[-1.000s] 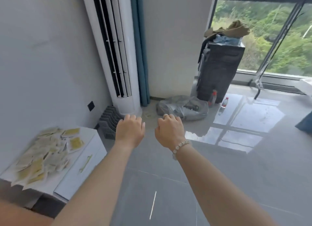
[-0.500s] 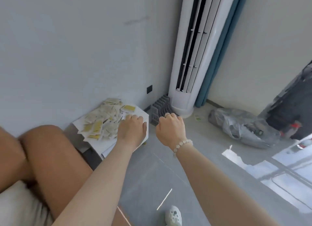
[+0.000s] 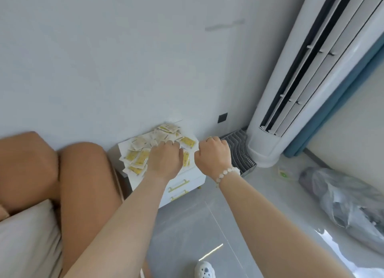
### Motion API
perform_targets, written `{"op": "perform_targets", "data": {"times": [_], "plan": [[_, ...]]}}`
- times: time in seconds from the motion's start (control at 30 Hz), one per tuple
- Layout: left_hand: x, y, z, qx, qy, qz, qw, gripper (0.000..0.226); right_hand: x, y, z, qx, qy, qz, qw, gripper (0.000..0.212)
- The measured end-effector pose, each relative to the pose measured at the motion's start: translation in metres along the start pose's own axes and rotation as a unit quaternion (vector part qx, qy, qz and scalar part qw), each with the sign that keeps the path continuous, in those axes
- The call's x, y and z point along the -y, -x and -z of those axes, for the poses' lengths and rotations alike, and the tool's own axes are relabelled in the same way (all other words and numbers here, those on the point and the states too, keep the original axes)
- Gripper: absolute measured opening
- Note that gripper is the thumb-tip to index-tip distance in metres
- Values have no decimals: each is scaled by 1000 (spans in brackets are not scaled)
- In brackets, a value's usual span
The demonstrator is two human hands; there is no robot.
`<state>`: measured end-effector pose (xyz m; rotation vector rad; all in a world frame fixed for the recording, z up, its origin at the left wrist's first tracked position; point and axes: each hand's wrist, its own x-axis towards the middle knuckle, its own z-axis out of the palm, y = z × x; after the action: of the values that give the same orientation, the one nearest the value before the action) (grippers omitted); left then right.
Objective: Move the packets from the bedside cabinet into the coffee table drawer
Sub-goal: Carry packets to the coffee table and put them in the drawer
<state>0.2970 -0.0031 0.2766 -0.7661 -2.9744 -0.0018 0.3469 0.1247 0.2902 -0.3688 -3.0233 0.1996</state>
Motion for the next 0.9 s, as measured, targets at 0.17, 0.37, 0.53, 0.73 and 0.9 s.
{"op": "perform_targets", "data": {"times": [0.17,0.37,0.53,0.73,0.9], "plan": [[-25,-35,-16,17,10,13,1000,38,-35,-43,-10,23,10,-10,1000,29],[0,-47,-35,31,19,84,996,37,-24,-74,-29,60,-7,44,997,28],[35,-55,-45,44,2,138,989,35,4,-104,-50,84,-17,85,993,29],[59,-92,-72,79,10,133,988,36,9,-142,-76,115,18,91,989,29],[86,-155,-90,89,77,145,982,36,17,-211,-87,100,26,52,993,30]]}}
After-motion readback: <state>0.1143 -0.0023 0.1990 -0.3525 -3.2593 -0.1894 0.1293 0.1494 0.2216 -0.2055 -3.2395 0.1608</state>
